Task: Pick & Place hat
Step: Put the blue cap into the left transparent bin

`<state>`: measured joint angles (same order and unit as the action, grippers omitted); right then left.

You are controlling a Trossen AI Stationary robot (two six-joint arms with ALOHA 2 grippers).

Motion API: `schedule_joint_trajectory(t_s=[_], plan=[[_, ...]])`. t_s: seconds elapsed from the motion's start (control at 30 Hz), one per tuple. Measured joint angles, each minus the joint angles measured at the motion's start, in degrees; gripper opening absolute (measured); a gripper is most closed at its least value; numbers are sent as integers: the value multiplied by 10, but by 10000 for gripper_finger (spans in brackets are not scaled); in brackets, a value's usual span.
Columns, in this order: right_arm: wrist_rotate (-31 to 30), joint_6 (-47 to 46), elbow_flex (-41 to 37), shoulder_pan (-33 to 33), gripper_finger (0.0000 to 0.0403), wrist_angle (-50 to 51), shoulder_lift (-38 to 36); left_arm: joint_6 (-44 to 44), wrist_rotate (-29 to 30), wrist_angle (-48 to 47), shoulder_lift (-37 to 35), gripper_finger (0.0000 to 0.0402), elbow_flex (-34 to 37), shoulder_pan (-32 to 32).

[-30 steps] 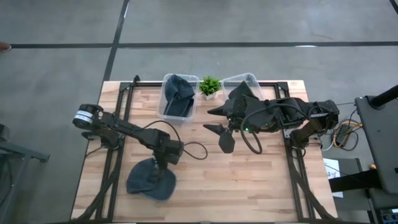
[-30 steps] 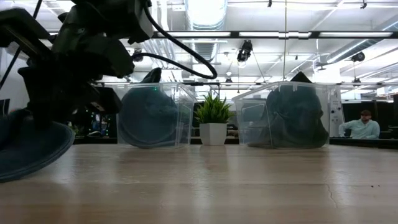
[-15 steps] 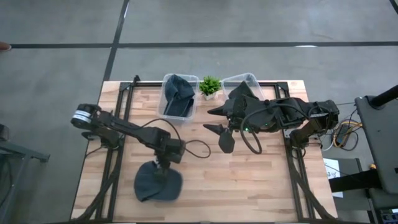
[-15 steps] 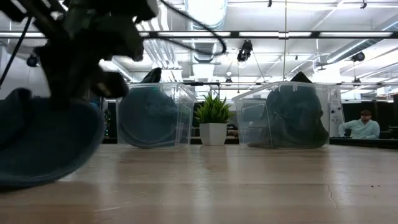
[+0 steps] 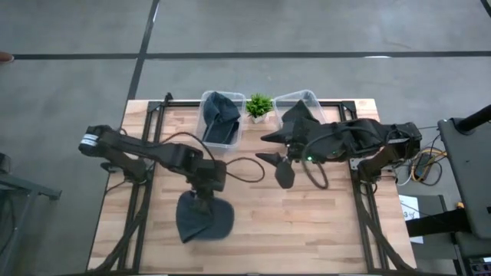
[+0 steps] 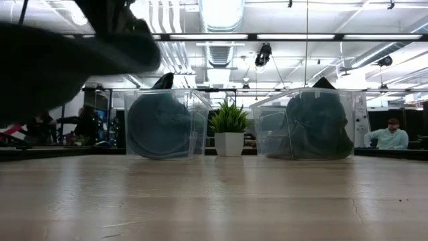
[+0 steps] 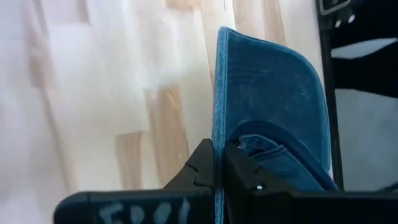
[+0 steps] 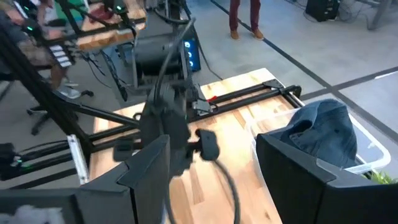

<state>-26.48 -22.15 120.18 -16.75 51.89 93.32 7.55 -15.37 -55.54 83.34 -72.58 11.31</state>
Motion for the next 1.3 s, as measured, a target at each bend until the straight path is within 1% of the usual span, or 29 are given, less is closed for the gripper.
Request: schedule_joint_trajectory(t_s=[0.37, 0.6, 0.8, 0.93, 1.07, 1.2, 1.3], plan=[[-7, -20, 0, -18, 233, 14, -53, 12, 76, -107, -37, 7, -135, -3], [-9, -66, 0, -18, 233, 71, -67, 16, 162, -180, -52, 7, -240, -3], [10, -74, -9, -19, 233, 78, -66, 20, 217, -212, -53, 7, -325, -3], [28, -86, -22, -19, 233, 74, -64, 22, 239, -213, -53, 7, -371, -3], [41, -100, -23, -10, 233, 74, -51, 25, 245, -211, -46, 7, -392, -3], [65, -100, -23, 1, 233, 71, -23, 27, 244, -212, -32, 7, -392, -3], [84, -83, -23, 6, 233, 63, 3, 28, 234, -212, -17, 7, -391, 3]])
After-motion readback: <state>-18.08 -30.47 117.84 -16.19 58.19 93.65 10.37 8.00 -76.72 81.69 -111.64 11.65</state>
